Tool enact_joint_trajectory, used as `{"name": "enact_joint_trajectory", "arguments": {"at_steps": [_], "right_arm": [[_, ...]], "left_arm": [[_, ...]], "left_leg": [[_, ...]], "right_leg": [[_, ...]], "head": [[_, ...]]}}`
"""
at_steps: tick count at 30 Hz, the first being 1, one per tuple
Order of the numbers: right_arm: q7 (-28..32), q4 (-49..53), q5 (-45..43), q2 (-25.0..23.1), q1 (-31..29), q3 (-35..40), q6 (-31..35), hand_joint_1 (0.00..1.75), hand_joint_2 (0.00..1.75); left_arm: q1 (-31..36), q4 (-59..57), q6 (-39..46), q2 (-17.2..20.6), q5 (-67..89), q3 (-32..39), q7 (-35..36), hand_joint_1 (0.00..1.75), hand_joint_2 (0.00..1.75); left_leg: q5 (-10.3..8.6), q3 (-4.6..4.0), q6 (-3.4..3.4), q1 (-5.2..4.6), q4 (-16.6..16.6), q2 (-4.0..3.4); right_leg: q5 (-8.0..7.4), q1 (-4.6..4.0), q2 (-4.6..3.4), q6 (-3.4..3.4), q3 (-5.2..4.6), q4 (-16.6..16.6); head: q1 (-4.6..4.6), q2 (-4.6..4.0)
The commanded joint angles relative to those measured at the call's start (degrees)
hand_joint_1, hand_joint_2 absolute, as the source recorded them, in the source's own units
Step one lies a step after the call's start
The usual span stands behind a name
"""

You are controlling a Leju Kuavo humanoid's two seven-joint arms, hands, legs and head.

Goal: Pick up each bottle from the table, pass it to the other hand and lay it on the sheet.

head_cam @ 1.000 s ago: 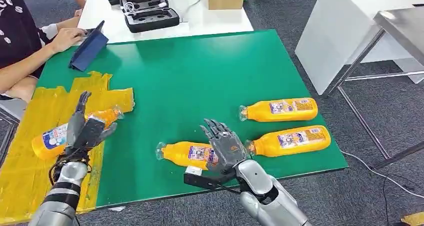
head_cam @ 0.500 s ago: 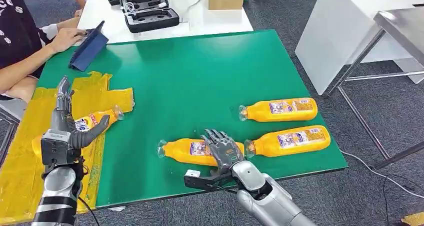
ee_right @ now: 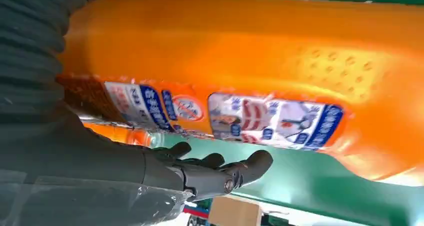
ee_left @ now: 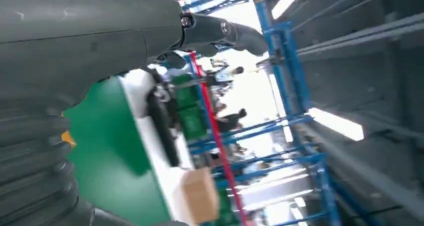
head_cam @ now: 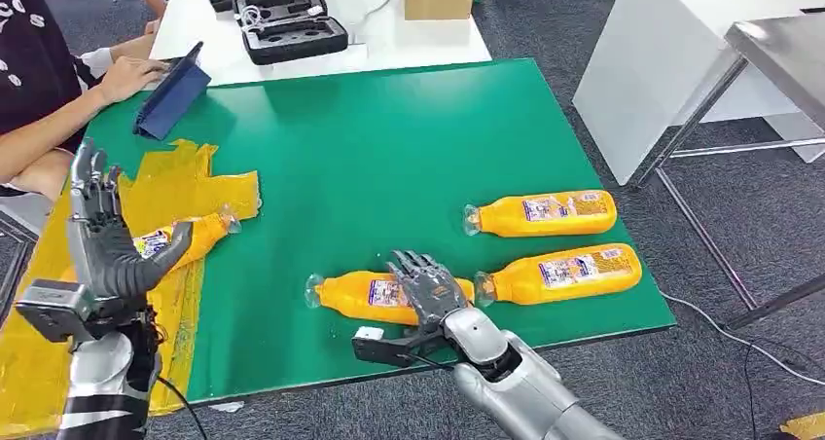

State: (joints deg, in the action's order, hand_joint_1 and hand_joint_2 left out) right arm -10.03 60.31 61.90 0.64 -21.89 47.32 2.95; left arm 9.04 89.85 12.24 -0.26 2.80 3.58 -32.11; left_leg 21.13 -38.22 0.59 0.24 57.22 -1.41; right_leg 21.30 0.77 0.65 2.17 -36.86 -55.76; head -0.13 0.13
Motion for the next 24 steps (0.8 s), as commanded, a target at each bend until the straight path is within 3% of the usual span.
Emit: {"name": "enact_joint_trajectory", "arguments": {"at_steps": [1,3,8,15,19,23,24], "right_arm": [[-2.44,-9.14,-3.12,-1.44,-1.2,0.55,0.38,1.75,1.75],[-0.83,-6.92,-7.69,-2.65,0.43,-4.81,5.98,1.75,1.75],[0.1,-1.5,-10.04,-2.54,2.65,-8.62,8.37,1.75,1.75],[6.62,6.25,-13.35,-3.61,5.31,-14.9,19.74,1.75,1.75],[7.13,7.22,-13.7,-3.68,5.24,-15.6,20.49,1.75,1.75],[15.42,12.36,-21.71,-4.59,6.96,-19.76,26.79,1.75,1.75],[19.22,15.17,-25.46,-4.74,7.92,-21.03,28.75,1.75,1.75]], "left_arm": [[-1.49,8.71,-0.51,-1.36,-1.4,-2.53,-0.35,0.0,1.75],[-1.63,9.68,0.37,-1.25,-0.35,-4.19,-0.19,0.0,1.75],[-1.38,10.17,-1.35,-1.52,-4.53,-5.5,1.2,0.0,1.75],[-0.8,8.8,-1.19,-1.07,-4.81,-8.16,2.28,0.0,1.75],[-0.54,8.79,-1.12,-1.04,-4.72,-8.66,2.35,0.0,1.75],[-0.05,7.65,-2.7,0.61,-4.66,-11.66,4.91,0.0,1.75],[0.52,6.12,-7.66,2.35,-7.25,-13.95,9.13,0.0,1.75]], "left_leg": [[0.13,0.32,-0.04,0.08,0.01,0.14],[0.09,0.33,-0.06,0.06,-0.01,0.13],[0.05,0.34,-0.01,0.05,0.01,0.26],[0.27,0.54,-0.04,0.05,0.11,0.3],[0.06,0.15,0.0,0.0,0.01,0.2],[0.19,0.35,-0.02,0.04,0.07,0.27],[0.09,0.17,0.0,0.01,0.04,0.24]], "right_leg": [[0.11,-0.07,0.01,-0.08,0.35,0.04],[0.11,-0.05,0.05,-0.15,0.29,0.03],[0.15,-0.03,0.16,-0.18,0.34,0.01],[0.28,-0.01,0.11,-0.19,0.6,-0.11],[0.07,0.01,0.09,-0.11,0.19,-0.02],[0.2,-0.02,0.1,-0.16,0.38,-0.07],[0.12,0.01,0.13,-0.12,0.2,-0.06]], "head": [[0.0,0.0],[0.0,0.0],[0.02,0.0],[0.0,0.0],[0.0,0.0],[0.0,0.0],[0.02,0.0]]}}
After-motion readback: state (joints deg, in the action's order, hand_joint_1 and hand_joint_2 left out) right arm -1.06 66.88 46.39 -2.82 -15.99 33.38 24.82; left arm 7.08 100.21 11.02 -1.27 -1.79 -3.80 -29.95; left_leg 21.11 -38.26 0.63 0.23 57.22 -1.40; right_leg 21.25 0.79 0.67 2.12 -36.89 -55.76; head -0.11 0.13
